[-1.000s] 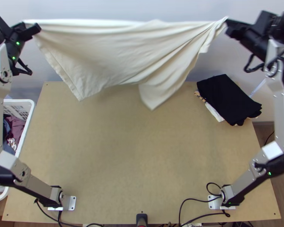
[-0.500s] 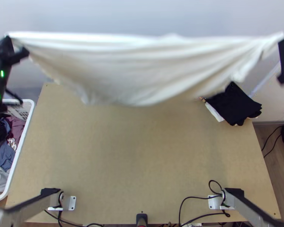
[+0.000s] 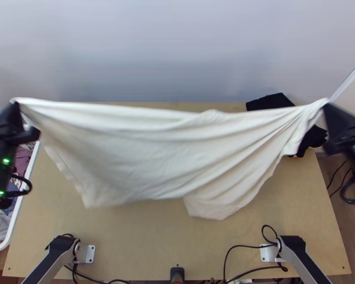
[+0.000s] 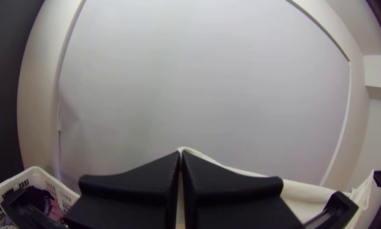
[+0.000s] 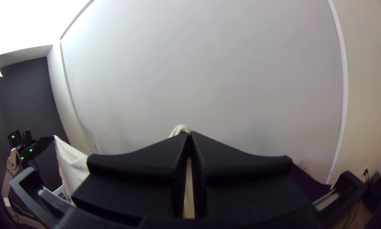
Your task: Fold the t-shirt
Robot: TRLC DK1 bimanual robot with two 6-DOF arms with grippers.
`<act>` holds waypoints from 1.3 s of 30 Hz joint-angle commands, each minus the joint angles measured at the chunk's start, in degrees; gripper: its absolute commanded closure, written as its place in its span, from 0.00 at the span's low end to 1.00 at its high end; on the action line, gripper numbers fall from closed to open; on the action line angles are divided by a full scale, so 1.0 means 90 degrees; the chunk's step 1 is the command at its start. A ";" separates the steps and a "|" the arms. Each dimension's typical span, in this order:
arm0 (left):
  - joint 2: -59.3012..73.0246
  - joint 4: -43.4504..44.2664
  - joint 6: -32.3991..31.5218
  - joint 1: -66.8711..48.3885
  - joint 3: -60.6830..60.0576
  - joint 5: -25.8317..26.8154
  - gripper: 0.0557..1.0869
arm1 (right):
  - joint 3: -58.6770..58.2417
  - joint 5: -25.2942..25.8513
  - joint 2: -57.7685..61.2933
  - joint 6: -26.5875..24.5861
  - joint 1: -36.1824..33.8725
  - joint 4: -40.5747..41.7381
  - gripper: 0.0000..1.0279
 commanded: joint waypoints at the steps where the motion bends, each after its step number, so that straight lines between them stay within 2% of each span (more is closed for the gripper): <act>1: -0.0202 -0.0257 -0.0327 -0.0029 -0.0927 0.0114 0.96 | -0.1039 0.0003 0.0015 0.0209 0.0338 -0.0023 0.97; 4: -0.0388 -0.0326 -0.0493 0.0000 -0.2030 0.0290 0.96 | -0.2201 0.0003 0.0034 0.0277 0.0690 0.0182 0.97; 8: -0.0104 0.0055 -0.0679 0.0205 -0.3065 0.0632 0.96 | -0.3314 -0.0007 0.0366 0.0365 0.0963 0.1061 0.97; 16: 0.1888 0.1686 -0.0728 0.0586 -0.3446 0.1032 0.96 | -0.3382 0.0003 0.2368 0.0463 0.0983 0.2545 0.97; 20: 0.3353 0.2340 -0.0738 0.0869 -0.2733 0.1110 0.96 | -0.2914 0.0003 0.3472 0.0512 0.0944 0.3072 0.97; 23: 0.4427 0.2477 -0.0825 0.1016 -0.1893 0.1110 0.96 | -0.2425 0.0003 0.4312 0.0502 0.0885 0.3229 0.97; 31: 0.7083 0.2370 -0.1138 0.1172 0.0480 0.1100 0.96 | -0.0970 0.0140 0.5972 0.0531 0.0700 0.3385 0.97; 39: 0.8831 0.1774 -0.1333 0.1055 0.2208 0.0964 0.96 | 0.0377 0.0423 0.7271 0.0531 0.0680 0.3375 0.97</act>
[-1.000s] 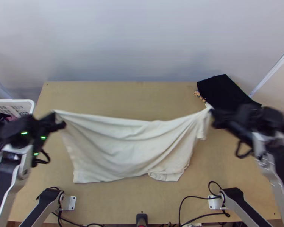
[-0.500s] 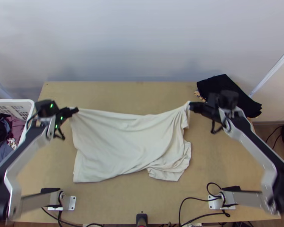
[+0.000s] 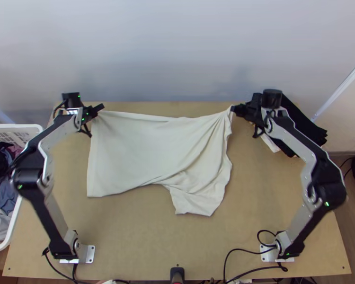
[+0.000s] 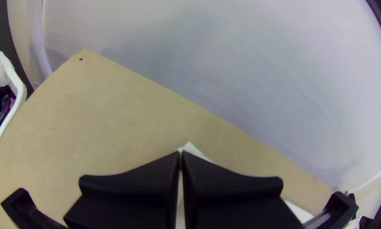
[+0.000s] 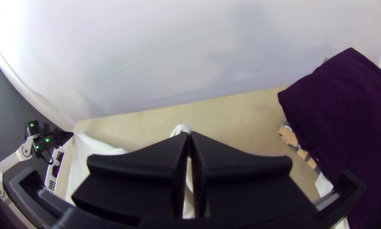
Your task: Fold the t-shirt
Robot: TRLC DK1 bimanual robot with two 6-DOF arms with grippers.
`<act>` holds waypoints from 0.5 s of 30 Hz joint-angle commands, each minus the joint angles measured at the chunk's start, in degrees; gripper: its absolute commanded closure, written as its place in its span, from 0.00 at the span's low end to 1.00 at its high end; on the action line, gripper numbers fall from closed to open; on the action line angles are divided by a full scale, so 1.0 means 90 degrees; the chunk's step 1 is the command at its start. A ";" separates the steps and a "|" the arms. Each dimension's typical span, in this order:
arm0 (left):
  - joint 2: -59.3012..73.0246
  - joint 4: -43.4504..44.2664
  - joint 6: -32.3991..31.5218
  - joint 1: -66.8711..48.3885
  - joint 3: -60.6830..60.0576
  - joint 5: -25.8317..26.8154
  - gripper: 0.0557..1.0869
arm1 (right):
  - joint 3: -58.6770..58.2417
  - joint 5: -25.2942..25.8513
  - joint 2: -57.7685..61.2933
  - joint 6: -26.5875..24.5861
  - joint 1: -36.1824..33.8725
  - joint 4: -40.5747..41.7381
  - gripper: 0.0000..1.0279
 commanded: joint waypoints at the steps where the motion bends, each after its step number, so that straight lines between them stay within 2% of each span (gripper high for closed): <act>1: 0.0468 -0.0242 -0.0172 -0.0094 0.0523 -0.0093 0.93 | 0.0509 0.0103 0.0418 0.0104 -0.0022 0.0072 0.97; 2: 0.0526 -0.0350 -0.0192 -0.0114 0.0631 -0.0093 0.83 | 0.0587 0.0103 0.0427 0.0104 0.0008 0.0072 0.96; 3: 0.0526 -0.0457 -0.0221 -0.0133 0.0709 -0.0093 0.66 | 0.0665 0.0132 0.0427 0.0104 0.0017 0.0072 0.91; 4: 0.0516 -0.0584 -0.0221 -0.0153 0.0777 -0.0093 0.48 | 0.0724 0.0200 0.0388 0.0113 0.0027 0.0062 0.79; 5: 0.0477 -0.0692 -0.0221 -0.0162 0.0846 -0.0093 0.32 | 0.0783 0.0298 0.0320 0.0162 0.0027 0.0043 0.62; 6: 0.0438 -0.0858 -0.0221 -0.0172 0.0924 -0.0093 0.19 | 0.0831 0.0396 0.0252 0.0240 0.0027 0.0033 0.49; 7: 0.0390 -0.0985 -0.0221 -0.0172 0.1021 -0.0093 0.11 | 0.0919 0.0464 0.0183 0.0299 0.0027 -0.0016 0.38; 8: 0.0321 -0.1082 -0.0221 -0.0172 0.1090 -0.0102 0.07 | 0.0997 0.0483 0.0125 0.0406 -0.0002 -0.0055 0.30; 10: 0.0194 -0.1112 -0.0211 -0.0123 0.1178 -0.0093 0.06 | 0.1202 0.0493 0.0037 0.0670 -0.0051 -0.0299 0.14; 11: 0.0126 -0.1151 -0.0221 -0.0084 0.1217 -0.0093 0.06 | 0.1320 0.0493 -0.0002 0.0758 -0.0071 -0.0484 0.10; 12: 0.0058 -0.1190 -0.0221 -0.0055 0.1266 -0.0083 0.06 | 0.1408 0.0493 -0.0071 0.0797 -0.0090 -0.0631 0.06; 15: -0.0138 -0.1483 -0.0221 -0.0006 0.1441 -0.0073 0.06 | 0.1417 0.0493 -0.0490 0.0904 -0.0090 -0.1139 0.04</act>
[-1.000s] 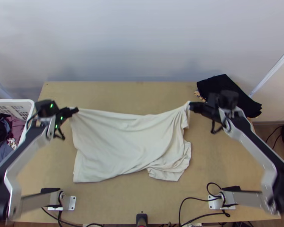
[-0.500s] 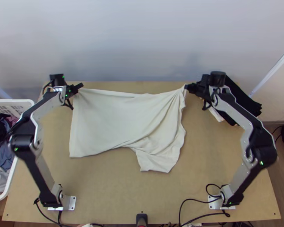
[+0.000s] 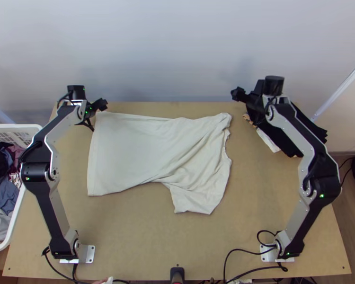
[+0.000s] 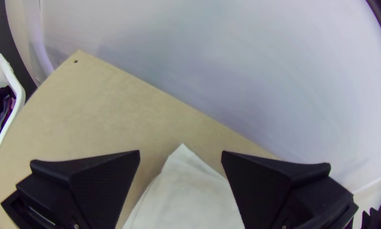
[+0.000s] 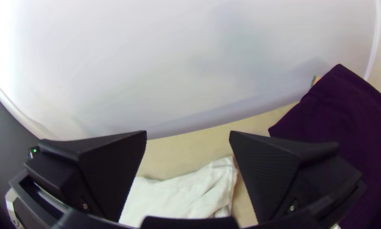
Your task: Fold the t-shirt
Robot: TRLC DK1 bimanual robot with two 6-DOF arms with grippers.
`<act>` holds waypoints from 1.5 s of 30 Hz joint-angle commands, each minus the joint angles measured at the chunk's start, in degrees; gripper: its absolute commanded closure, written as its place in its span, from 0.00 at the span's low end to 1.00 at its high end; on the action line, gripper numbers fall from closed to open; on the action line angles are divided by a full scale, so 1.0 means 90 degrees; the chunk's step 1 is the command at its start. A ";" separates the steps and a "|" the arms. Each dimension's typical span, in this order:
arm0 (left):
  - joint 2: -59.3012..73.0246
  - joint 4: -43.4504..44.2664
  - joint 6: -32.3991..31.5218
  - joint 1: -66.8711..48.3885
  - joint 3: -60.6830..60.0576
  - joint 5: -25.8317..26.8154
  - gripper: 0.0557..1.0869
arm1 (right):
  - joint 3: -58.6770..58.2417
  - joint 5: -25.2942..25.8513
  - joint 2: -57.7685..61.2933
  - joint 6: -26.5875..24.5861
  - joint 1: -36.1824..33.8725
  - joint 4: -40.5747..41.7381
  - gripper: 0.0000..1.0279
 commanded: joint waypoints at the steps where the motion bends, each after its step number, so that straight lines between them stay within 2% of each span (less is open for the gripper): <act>1: -0.0532 -0.0303 -0.0129 0.0076 0.0285 0.0010 0.06 | 0.0186 0.0020 -0.0727 0.0239 -0.0022 -0.0628 0.04; 5: -0.1079 -0.0733 -0.0119 0.0086 0.0237 0.0058 0.06 | -0.0166 -0.0078 -0.1635 0.0210 -0.0002 -0.2093 0.04; 7: -0.1381 -0.0879 -0.0109 0.0086 0.0149 0.0078 0.06 | -0.0888 -0.0644 -0.2280 0.0307 -0.0120 -0.2112 0.04; 8: -0.1499 -0.0947 -0.0090 0.0086 0.0110 0.0088 0.06 | -0.1181 -0.0732 -0.2563 0.0571 -0.0139 -0.2161 0.05; 13: -0.2026 -0.1192 0.0027 0.0145 -0.0066 0.0107 0.06 | -0.2675 -0.0732 -0.3930 0.0552 -0.0071 -0.3079 0.06; 17: -0.2378 -0.1358 0.0125 0.0184 -0.0183 0.0117 0.06 | -0.3691 -0.0810 -0.4623 0.0444 0.0046 -0.4300 0.04; 22: -0.2749 -0.1465 0.0135 0.0194 -0.0379 0.0117 0.06 | -0.4951 -0.0830 -0.5190 0.0239 0.0701 -0.4651 0.08; 26: -0.2993 -0.1494 0.0115 0.0155 -0.0584 0.0117 0.06 | -0.5576 -0.0849 -0.5151 0.0239 0.1306 -0.4661 0.16; 30: -0.3237 -0.1514 0.0105 0.0125 -0.0779 0.0117 0.06 | -0.5849 -0.0849 -0.4809 0.0210 0.1775 -0.4544 0.32; 37: -0.3588 -0.1514 0.0115 0.0145 -0.1101 0.0117 0.06 | -0.5859 -0.0849 -0.4076 0.0151 0.1873 -0.3528 0.34; 39: -0.3657 -0.1514 0.0125 0.0164 -0.1179 0.0107 0.06 | -0.5849 -0.0849 -0.3881 0.0180 0.1882 -0.3187 0.52; 40: -0.3706 -0.1514 0.0125 0.0174 -0.1219 0.0107 0.06 | -0.5820 -0.0859 -0.3764 0.0180 0.1882 -0.3128 0.58; 45: -0.3891 -0.1524 0.0135 0.0223 -0.1345 0.0107 0.06 | -0.5820 -0.0859 -0.3354 0.0151 0.1941 -0.2884 0.59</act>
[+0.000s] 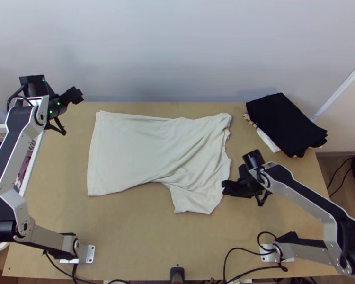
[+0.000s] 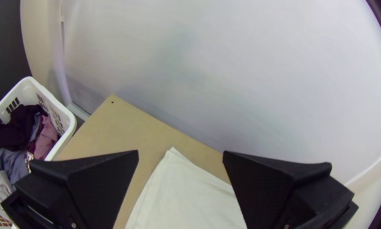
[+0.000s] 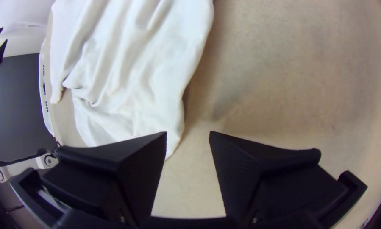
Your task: Fold the t-shirt
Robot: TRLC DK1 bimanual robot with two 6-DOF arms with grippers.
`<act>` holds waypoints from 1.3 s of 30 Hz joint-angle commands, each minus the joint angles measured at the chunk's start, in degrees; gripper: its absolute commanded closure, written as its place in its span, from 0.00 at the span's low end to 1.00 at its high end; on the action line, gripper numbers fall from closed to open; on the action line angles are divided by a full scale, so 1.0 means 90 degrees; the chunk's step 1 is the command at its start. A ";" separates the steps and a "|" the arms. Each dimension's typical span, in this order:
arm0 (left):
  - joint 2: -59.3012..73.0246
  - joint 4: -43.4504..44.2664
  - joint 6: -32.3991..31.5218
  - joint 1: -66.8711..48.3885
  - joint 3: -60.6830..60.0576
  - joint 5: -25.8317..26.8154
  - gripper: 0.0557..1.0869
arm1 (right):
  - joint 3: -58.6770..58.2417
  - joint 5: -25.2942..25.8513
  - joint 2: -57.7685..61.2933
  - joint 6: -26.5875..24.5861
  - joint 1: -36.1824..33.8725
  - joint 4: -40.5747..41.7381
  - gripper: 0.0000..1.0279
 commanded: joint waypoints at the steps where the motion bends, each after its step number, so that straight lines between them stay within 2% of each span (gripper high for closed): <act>1: -0.0302 -0.0069 0.0069 0.0072 -0.0211 0.0054 0.06 | -0.0047 -0.0029 0.0243 -0.0058 0.0122 0.0133 0.63; 11: -0.0361 -0.0196 0.0255 0.0160 -0.0290 0.0064 0.06 | 0.0041 -0.0048 0.0731 0.0020 0.0454 0.0523 0.66; 12: -0.0361 -0.0264 0.0382 0.0160 -0.0329 0.0064 0.06 | 0.0031 -0.0048 0.0761 0.0020 0.0503 0.0592 0.67; 13: -0.0380 -0.0333 0.0558 0.0151 -0.0387 0.0103 0.06 | 0.0021 -0.0038 0.0780 0.0020 0.0532 0.0689 0.78; 14: -0.0409 -0.0460 0.0782 0.0151 -0.0456 0.0308 0.06 | 0.0002 -0.0038 0.0780 0.0020 0.0532 0.0797 0.91; 15: -0.0448 -0.0635 0.1056 0.0151 -0.0534 0.0523 0.06 | 0.0002 -0.0038 0.0770 0.0020 0.0532 0.0865 0.97; 18: -0.0507 -0.1387 0.2325 0.0151 -0.0915 0.0923 0.06 | 0.0011 -0.0029 0.0702 0.0020 0.0562 0.0894 0.97; 20: -0.0566 -0.1778 0.3243 0.0307 -0.1256 0.0933 0.06 | 0.0041 -0.0029 0.0663 0.0030 0.0552 0.0894 0.97; 21: -0.0624 -0.2208 0.3946 0.0356 -0.1442 0.0942 0.06 | 0.0050 -0.0029 0.0644 0.0030 0.0532 0.0894 0.97; 25: -0.1044 -0.2755 0.6173 0.1039 -0.2321 0.0942 0.06 | 0.0050 -0.0029 0.0624 0.0030 0.0425 0.0875 0.97; 28: -0.1357 -0.3184 0.7423 0.1459 -0.2751 0.0913 0.07 | 0.0050 -0.0029 0.0614 0.0040 0.0405 0.0846 0.97; 34: -0.1659 -0.4190 0.8341 0.1576 -0.3278 0.0894 0.07 | 0.0119 0.0010 0.0634 0.0089 0.0435 0.0836 0.97; 39: -0.1972 -0.4210 0.8399 0.1313 -0.3805 0.1099 0.11 | 0.0138 0.0049 0.0624 0.0089 0.0454 0.0797 0.97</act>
